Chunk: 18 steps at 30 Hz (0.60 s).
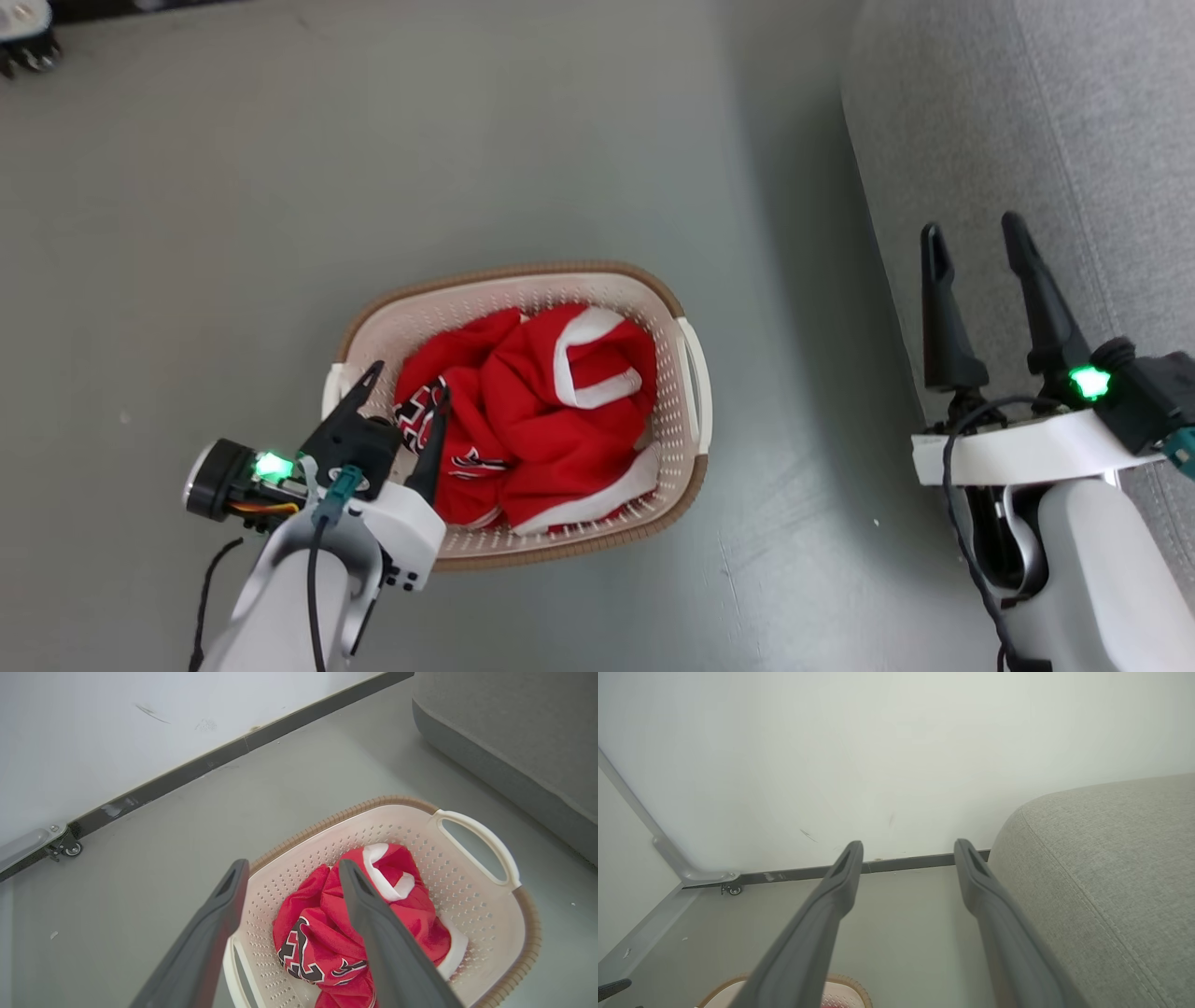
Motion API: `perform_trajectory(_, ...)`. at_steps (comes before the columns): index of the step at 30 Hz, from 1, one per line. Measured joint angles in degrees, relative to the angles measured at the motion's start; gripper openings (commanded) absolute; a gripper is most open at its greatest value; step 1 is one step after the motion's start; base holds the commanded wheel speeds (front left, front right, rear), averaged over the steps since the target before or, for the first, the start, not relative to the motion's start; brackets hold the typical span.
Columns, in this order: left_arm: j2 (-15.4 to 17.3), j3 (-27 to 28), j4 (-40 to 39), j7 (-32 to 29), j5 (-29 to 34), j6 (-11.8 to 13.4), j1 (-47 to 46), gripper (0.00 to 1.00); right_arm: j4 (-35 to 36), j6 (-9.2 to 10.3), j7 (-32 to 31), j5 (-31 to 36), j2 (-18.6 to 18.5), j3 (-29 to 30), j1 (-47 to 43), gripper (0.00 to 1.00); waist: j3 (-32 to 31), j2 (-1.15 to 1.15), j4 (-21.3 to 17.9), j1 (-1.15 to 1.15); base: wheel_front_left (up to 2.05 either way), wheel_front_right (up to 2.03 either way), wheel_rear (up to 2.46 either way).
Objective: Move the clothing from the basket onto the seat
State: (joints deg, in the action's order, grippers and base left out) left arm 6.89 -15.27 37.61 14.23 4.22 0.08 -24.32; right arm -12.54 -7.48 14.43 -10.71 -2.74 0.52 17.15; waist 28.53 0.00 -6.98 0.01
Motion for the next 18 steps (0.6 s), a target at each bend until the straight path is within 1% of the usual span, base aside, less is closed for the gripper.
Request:
perform_trajectory(6,0.88,-0.02,2.55,0.24,0.09,-0.01,-2.61,1.0,1.13,0.0,0.01,-0.4,0.0,0.0,1.85,1.0,3.25,0.0,-1.03,0.0,0.0,0.0,0.0)
perform_trajectory(13,0.99,-0.69,5.13,0.24,1.24,0.24,-5.96,1.0,2.12,0.0,0.01,-1.64,-0.02,-0.07,4.2,1.0,7.44,0.0,-2.38,0.0,0.0,0.0,0.0)
perform_trajectory(18,1.92,-1.03,7.12,0.24,2.02,0.24,-7.93,1.0,3.22,0.0,0.02,-2.21,-0.02,-0.64,6.08,1.0,9.93,0.0,-3.22,0.0,0.0,0.0,0.0)
